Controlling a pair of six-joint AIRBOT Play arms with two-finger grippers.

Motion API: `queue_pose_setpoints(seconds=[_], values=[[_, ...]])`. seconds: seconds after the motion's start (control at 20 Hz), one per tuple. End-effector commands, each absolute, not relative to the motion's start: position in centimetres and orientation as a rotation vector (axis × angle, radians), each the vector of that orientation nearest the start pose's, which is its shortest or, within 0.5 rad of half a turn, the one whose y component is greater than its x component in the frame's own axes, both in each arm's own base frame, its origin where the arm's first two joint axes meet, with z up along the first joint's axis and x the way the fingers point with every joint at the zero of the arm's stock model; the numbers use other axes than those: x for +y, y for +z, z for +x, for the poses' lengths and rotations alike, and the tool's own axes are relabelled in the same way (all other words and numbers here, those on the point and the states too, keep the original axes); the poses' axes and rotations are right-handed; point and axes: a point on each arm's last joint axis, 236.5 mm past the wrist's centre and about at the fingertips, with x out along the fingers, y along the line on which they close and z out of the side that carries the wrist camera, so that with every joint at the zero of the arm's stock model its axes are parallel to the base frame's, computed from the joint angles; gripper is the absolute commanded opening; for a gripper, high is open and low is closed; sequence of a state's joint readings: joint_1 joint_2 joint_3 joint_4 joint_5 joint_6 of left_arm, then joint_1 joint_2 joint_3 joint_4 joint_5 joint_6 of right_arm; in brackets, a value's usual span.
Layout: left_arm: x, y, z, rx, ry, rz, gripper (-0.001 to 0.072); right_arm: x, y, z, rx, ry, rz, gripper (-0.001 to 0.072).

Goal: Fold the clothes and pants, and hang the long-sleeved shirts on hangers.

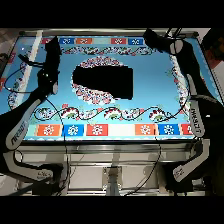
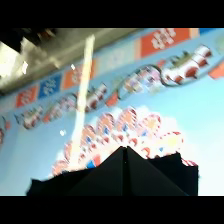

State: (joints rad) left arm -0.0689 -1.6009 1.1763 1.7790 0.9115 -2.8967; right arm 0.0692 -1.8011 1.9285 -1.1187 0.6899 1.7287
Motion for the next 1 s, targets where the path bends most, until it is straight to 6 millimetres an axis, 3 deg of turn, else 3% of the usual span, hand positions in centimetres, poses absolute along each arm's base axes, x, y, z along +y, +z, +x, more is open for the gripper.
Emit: queue_pose_setpoints(seconds=[0.0, 0.2, 0.35, 0.4, 0.45, 0.5, 0.6, 0.8, 0.95], values=[[-11.5, 27.9, 54.0, -0.241, -0.691, -0.986, 0.0032, 10.5, 11.9, 59.9, 0.792, 0.382, 0.487, 0.0011], [-13.4, 32.9, 50.4, -0.223, -0.678, -0.808, 0.0033, 11.1, 10.5, 55.9, 0.971, 0.682, 0.766, 0.0013], [-12.9, 36.3, 48.1, -0.230, -0.594, -0.756, 0.0051, 10.9, 6.2, 54.4, 1.122, 0.701, 0.815, 0.0017], [-13.0, 37.3, 47.1, -0.240, -0.590, -0.709, 0.0177, 11.0, 4.4, 54.4, 1.164, 0.665, 0.812, 0.0048], [-13.0, 38.1, 46.2, -0.253, -0.588, -0.675, 0.0284, 10.8, 2.6, 54.8, 1.180, 0.623, 0.780, 0.0186], [-13.0, 39.0, 45.4, -0.265, -0.585, -0.657, 0.0297, 10.5, 1.1, 55.5, 1.181, 0.576, 0.742, 0.0385], [-12.6, 40.3, 44.3, -0.290, -0.580, -0.652, 0.0297, 10.9, -0.8, 55.4, 1.230, 0.514, 0.725, 0.0397], [-13.2, 41.3, 43.1, -0.307, -0.602, -0.652, 0.0297, 13.9, -4.7, 53.2, 1.388, 0.537, 0.767, 0.0400], [-14.2, 41.2, 42.9, -0.295, -0.620, -0.657, 0.0297, 16.1, -5.6, 53.1, 1.425, 0.578, 0.896, 0.0442]])
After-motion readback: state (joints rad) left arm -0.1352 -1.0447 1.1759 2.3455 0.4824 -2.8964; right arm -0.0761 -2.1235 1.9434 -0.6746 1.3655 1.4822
